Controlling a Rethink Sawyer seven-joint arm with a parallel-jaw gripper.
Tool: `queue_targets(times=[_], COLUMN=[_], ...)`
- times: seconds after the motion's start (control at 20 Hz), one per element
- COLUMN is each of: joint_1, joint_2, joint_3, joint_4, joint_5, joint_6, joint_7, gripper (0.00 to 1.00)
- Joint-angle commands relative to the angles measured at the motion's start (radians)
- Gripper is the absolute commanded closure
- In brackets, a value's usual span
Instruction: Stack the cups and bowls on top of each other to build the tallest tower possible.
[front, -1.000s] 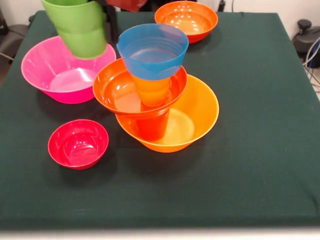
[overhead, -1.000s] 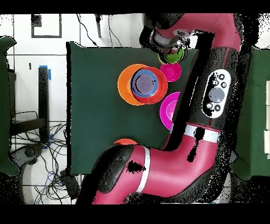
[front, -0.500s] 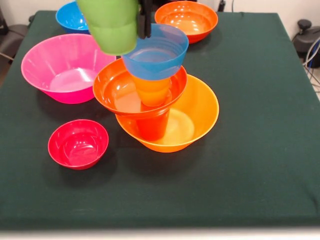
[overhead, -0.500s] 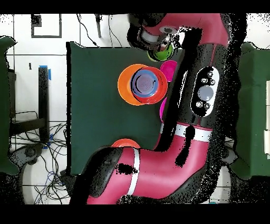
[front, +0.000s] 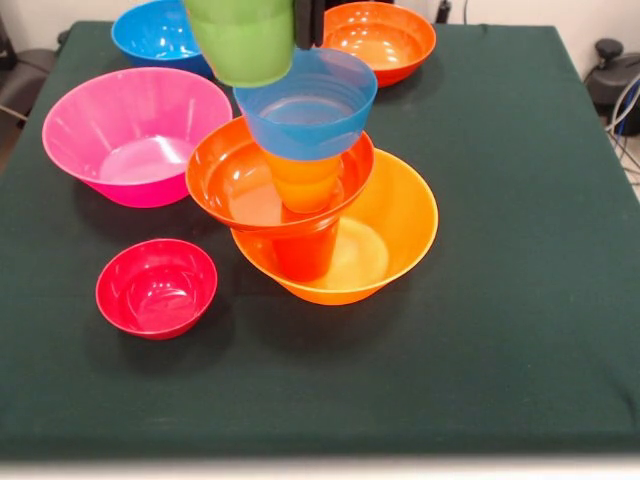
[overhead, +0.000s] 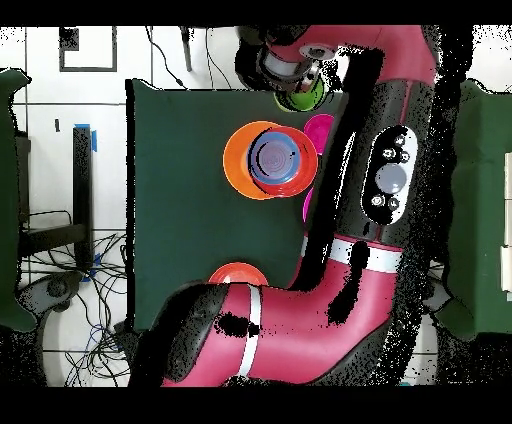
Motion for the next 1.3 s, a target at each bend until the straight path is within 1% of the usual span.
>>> queue_targets(times=[0.05, 0.5, 0.55, 0.7, 0.9, 1.0, 1.3], joint_1=[0.02, 0.029, 0.029, 0.032, 0.038, 0.04, 0.046], joint_2=[-0.014, -0.065, -0.062, -0.083, -0.098, -0.103, -0.125], joint_3=[0.017, -0.018, -0.019, -0.028, -0.041, -0.045, -0.056], joint_4=[0.154, 0.317, 0.316, 0.378, 0.427, 0.443, 0.48], joint_5=[0.011, 0.054, 0.056, 0.068, 0.077, 0.08, 0.092], joint_6=[-0.01, -0.144, -0.149, -0.196, -0.236, -0.249, -0.243], joint_7=[0.061, 0.089, 0.091, 0.099, 0.105, 0.107, 0.103], gripper=[1.0, 1.0, 1.0, 1.0, 1.0, 1.0, 1.0])
